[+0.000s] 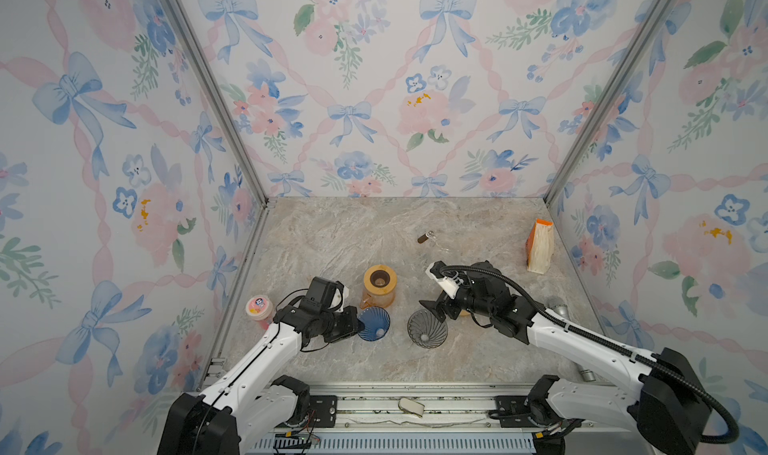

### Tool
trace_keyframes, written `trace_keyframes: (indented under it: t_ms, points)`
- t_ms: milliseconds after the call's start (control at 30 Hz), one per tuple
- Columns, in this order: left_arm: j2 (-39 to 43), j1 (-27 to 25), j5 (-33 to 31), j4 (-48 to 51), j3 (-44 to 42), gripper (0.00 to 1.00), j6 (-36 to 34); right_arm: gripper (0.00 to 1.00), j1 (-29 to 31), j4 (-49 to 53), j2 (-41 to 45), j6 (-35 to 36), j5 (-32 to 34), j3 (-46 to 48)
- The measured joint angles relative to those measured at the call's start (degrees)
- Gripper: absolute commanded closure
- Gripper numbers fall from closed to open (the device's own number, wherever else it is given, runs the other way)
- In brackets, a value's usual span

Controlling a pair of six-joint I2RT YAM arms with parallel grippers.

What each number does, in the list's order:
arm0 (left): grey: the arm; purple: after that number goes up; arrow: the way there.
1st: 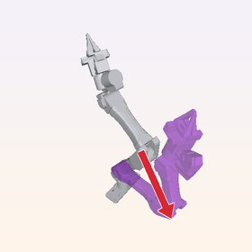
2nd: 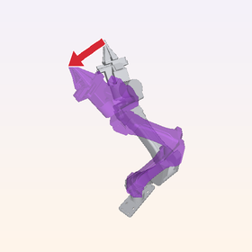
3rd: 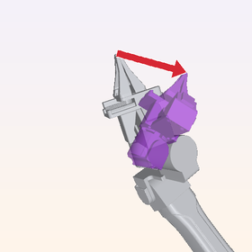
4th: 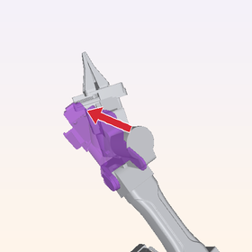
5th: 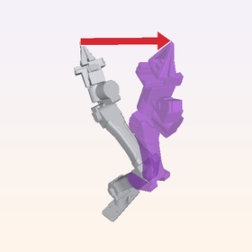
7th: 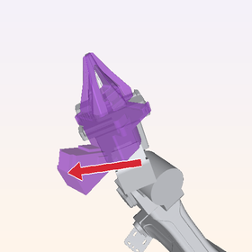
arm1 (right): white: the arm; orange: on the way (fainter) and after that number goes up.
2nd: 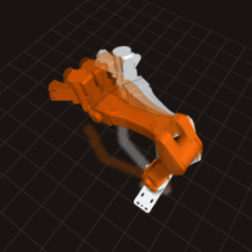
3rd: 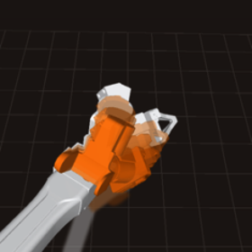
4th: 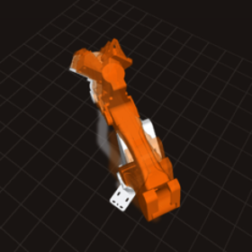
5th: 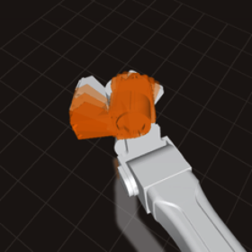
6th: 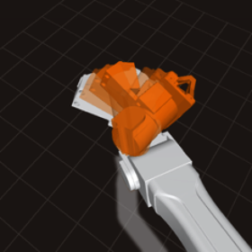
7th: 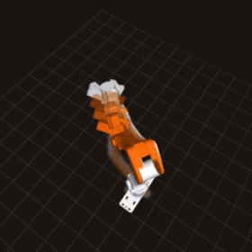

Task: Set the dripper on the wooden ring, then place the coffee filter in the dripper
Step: 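Grasp the blue ribbed dripper with the left gripper and lift it over the pitcher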

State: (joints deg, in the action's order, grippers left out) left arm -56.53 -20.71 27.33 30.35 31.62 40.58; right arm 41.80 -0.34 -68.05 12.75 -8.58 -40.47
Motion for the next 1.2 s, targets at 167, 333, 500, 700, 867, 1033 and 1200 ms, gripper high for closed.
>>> trace_keyframes:
  t_ms: [167,333,500,700,867,1033,1200]
  points:
    - [2.4,0.0,2.4,0.1,0.0,1.00,-0.1,0.03,0.0,-0.4,-0.3,0.4,-0.1,0.0]
    - [3.6,0.0,4.1,1.5,0.3,1.00,-2.1,0.04,0.0,-1.3,-0.3,0.8,-0.1,0.0]
    - [3.6,0.0,4.7,3.1,3.8,1.00,-4.5,0.03,0.0,-2.1,-0.3,1.0,0.3,0.0]
    - [3.2,0.0,3.2,3.3,9.1,1.00,-7.3,0.04,0.0,-5.2,2.1,0.9,3.1,1.6]
    - [-0.7,0.0,1.1,3.5,14.4,1.00,-9.2,0.04,0.0,-6.8,3.3,0.5,5.9,1.9]
    - [-5.3,0.0,-1.6,3.5,19.0,1.00,-10.2,0.04,0.0,-6.8,4.0,-1.2,9.2,1.9]
    - [-8.3,0.0,-3.4,3.5,22.6,1.00,-11.1,0.03,-0.2,-7.4,4.9,-2.1,10.8,1.9]
